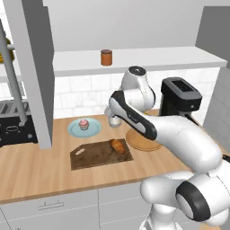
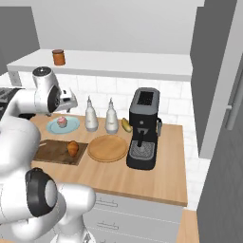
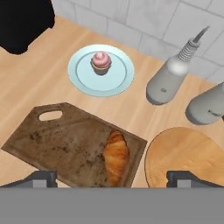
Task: From the different types of pastries on the counter, select a croissant and place it on the cutting board. Then retrieve a jar of jam from the cabinet and place it alongside the croissant on the cutting board.
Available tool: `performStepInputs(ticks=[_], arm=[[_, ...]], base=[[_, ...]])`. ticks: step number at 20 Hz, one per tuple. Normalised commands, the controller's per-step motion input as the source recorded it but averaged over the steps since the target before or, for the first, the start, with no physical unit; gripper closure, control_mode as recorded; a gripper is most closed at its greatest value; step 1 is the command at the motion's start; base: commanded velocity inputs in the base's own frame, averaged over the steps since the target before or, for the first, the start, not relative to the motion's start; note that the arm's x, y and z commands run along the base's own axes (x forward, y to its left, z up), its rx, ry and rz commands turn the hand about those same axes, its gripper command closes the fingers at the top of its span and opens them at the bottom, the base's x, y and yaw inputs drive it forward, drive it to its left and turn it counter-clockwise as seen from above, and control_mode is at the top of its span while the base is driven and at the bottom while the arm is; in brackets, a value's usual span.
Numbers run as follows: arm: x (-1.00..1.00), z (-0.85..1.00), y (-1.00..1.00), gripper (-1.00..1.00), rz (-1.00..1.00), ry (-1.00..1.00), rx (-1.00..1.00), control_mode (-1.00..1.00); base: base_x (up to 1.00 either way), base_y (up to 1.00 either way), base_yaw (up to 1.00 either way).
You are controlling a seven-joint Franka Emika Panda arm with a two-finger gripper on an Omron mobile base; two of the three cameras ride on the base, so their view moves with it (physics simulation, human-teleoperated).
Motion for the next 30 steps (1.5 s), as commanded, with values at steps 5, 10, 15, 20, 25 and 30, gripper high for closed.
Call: performStepInputs(ticks=[5,10,15,20,25,30], arm=[[-0.14,1.0,0.0,-1.0,0.12,-0.17,0.02,-1.0],[-0.03,1.0,-0.01,-1.0,0.27,-0.14,0.06,-1.0],[-0.12,1.0,-0.03,-1.0,0.22,-0.19,0.02,-1.0],[-0.21,0.97,0.0,-1.0,0.13,-0.2,0.01,-1.0],[0.01,0.05,0.0,-1.0,0.05,-0.21,0.17,-1.0],[0.0,0.05,-0.01,-1.0,0.16,-0.28,0.16,-1.0]], base=[[0.0,0.0,0.0],[0.0,0.0,0.0],[0.0,0.0,0.0],[0.0,0.0,0.0],[0.0,0.0,0.0],[0.0,0.0,0.0]])
